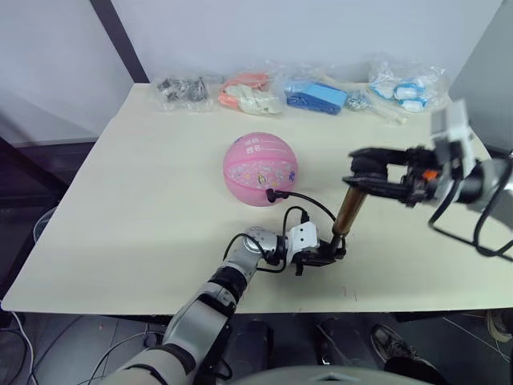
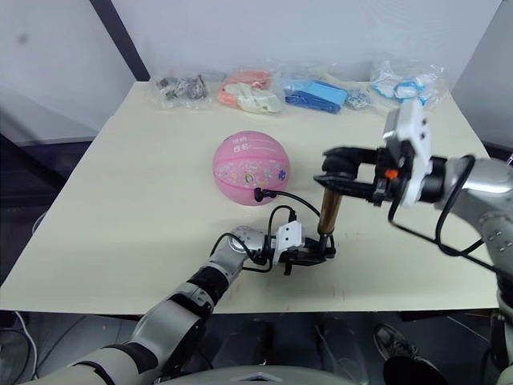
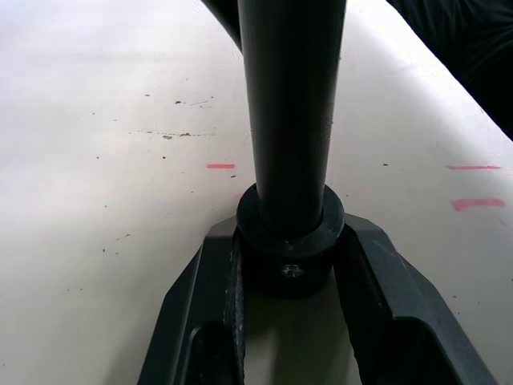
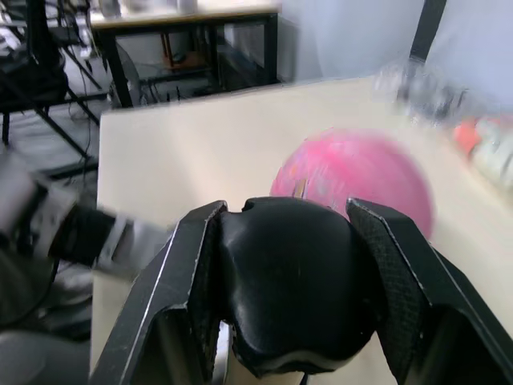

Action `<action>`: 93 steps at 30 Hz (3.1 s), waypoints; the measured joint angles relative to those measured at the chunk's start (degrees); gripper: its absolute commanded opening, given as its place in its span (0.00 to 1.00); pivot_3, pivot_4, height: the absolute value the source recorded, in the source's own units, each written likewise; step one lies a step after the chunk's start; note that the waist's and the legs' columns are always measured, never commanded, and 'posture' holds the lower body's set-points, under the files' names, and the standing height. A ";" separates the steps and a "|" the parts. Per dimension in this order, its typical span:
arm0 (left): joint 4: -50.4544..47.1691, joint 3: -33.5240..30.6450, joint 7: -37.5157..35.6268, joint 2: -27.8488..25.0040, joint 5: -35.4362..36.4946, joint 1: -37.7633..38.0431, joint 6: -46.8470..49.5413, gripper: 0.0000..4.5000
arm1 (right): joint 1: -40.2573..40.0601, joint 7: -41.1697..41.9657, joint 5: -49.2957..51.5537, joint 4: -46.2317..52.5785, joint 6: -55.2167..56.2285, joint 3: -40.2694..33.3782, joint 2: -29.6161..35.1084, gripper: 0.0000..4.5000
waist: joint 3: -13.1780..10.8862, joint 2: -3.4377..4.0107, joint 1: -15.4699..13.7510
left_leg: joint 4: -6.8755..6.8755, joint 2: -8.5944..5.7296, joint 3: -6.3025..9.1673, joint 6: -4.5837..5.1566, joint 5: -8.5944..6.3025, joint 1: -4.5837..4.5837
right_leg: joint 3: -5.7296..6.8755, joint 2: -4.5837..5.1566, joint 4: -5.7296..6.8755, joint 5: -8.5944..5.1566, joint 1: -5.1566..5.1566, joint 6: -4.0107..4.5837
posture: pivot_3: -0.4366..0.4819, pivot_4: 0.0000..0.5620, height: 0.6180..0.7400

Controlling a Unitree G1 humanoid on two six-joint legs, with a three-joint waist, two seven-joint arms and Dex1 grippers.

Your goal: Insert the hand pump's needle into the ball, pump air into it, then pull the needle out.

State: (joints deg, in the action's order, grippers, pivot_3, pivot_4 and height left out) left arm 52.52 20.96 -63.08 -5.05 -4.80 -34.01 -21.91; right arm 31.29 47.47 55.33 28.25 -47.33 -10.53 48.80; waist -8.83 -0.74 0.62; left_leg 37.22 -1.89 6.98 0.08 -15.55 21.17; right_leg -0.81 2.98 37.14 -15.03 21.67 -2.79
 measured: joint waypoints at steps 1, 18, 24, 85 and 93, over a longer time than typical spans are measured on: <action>0.00 0.00 -0.07 0.03 0.00 -0.01 -0.01 0.25 | 1.21 -0.70 1.73 -0.17 -0.89 -0.79 0.09 0.43 | 0.00 0.00 -0.01 | 0.00 0.00 -0.01 0.00 0.00 0.01 | 0.00 0.01 -0.01 0.00 0.00 0.00 | 0.48 0.27 1.00; 0.20 0.06 -0.12 0.02 -0.06 -0.05 -0.14 0.25 | -4.66 -1.52 0.45 1.85 3.05 -0.43 -0.59 0.43 | 0.07 -0.06 0.02 | 0.01 -0.01 -0.04 0.00 0.00 0.04 | -0.02 0.02 -0.02 0.01 0.01 0.00 | 0.48 0.27 1.00; 0.43 0.08 0.30 -0.09 -0.16 0.00 -0.14 0.25 | -12.26 -0.02 -7.50 2.95 10.97 3.92 -3.60 0.43 | 0.18 -0.12 0.11 | 0.00 0.02 -0.08 0.00 0.00 -0.17 | -0.05 -0.03 -0.01 -0.10 -0.11 -0.17 | 0.48 0.27 1.00; 1.08 0.45 0.23 -0.16 -0.23 -0.66 -0.44 0.25 | -10.94 -2.92 -7.97 3.57 11.02 3.00 -4.84 0.43 | 0.22 -0.14 0.11 | 0.00 0.01 -0.09 0.00 0.00 -0.17 | -0.06 -0.02 -0.01 -0.05 -0.11 -0.10 | 0.48 0.27 1.00; 1.15 0.68 0.30 -0.28 -0.24 -0.63 -0.44 0.25 | -18.26 -1.74 -18.11 0.85 20.11 11.12 -9.94 0.43 | 0.37 -0.27 0.09 | -0.01 0.01 -0.10 0.00 0.00 -0.22 | -0.09 -0.06 -0.01 -0.04 -0.13 -0.07 | 0.48 0.27 1.00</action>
State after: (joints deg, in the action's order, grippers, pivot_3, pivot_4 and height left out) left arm 53.67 21.63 -62.78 -5.33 -5.04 -34.64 -22.35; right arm 13.03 45.74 37.22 29.10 -27.22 0.59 38.86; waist -8.47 -1.01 0.71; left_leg 37.21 -1.88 6.88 0.08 -15.55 20.95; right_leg -0.90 2.92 37.13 -15.06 21.54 -2.86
